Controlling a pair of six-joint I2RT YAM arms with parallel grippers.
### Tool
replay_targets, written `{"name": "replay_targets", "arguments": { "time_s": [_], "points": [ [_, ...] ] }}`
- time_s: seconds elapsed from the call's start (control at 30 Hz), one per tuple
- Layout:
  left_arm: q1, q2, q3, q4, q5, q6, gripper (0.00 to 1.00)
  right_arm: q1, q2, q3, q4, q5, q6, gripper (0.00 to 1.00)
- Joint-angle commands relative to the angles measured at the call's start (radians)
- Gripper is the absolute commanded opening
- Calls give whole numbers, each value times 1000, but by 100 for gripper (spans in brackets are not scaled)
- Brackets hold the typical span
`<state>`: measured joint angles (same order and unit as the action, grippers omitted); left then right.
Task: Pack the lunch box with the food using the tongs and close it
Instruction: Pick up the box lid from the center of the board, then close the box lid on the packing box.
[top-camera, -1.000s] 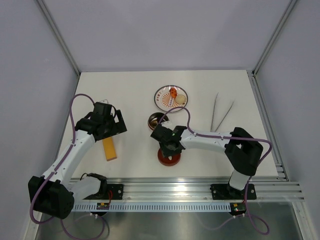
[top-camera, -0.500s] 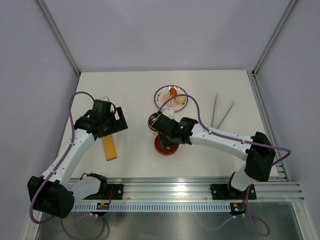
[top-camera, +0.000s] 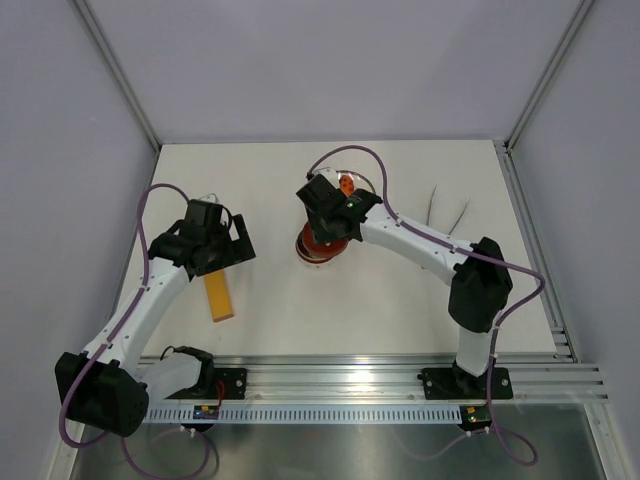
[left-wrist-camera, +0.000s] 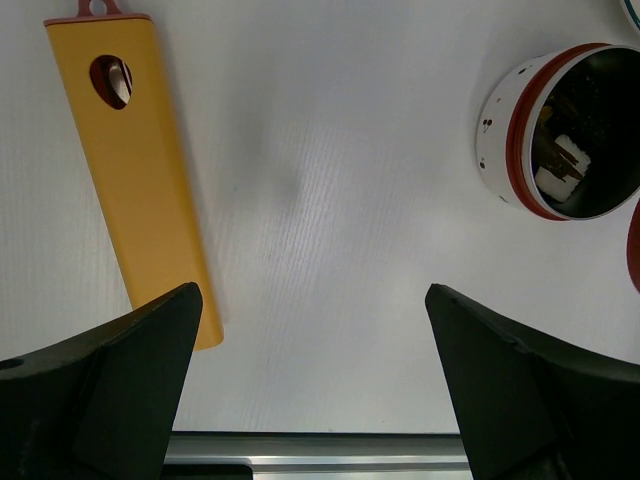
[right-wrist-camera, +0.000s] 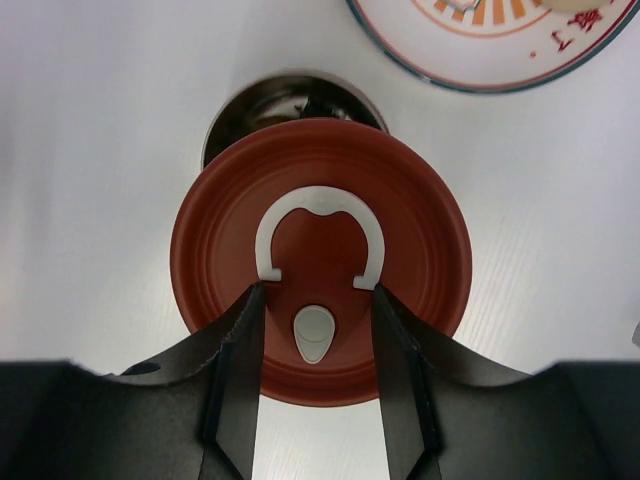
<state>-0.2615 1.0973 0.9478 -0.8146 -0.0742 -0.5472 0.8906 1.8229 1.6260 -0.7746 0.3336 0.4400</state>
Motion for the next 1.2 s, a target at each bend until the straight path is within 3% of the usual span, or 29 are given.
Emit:
{"name": "replay_targets", "arguments": {
  "time_s": [0.0,0.43,1.17],
  "points": [
    [4,-14,40,20,2,15,99,-21,82,116,18,-19,-84,17],
    [4,-2,37,28,5,20,99,-58,248,236,-23,-61,-101,18],
    [4,7,37,26,2,27,99,-71,253,129,109,-114,-83,18]
  ]
}}
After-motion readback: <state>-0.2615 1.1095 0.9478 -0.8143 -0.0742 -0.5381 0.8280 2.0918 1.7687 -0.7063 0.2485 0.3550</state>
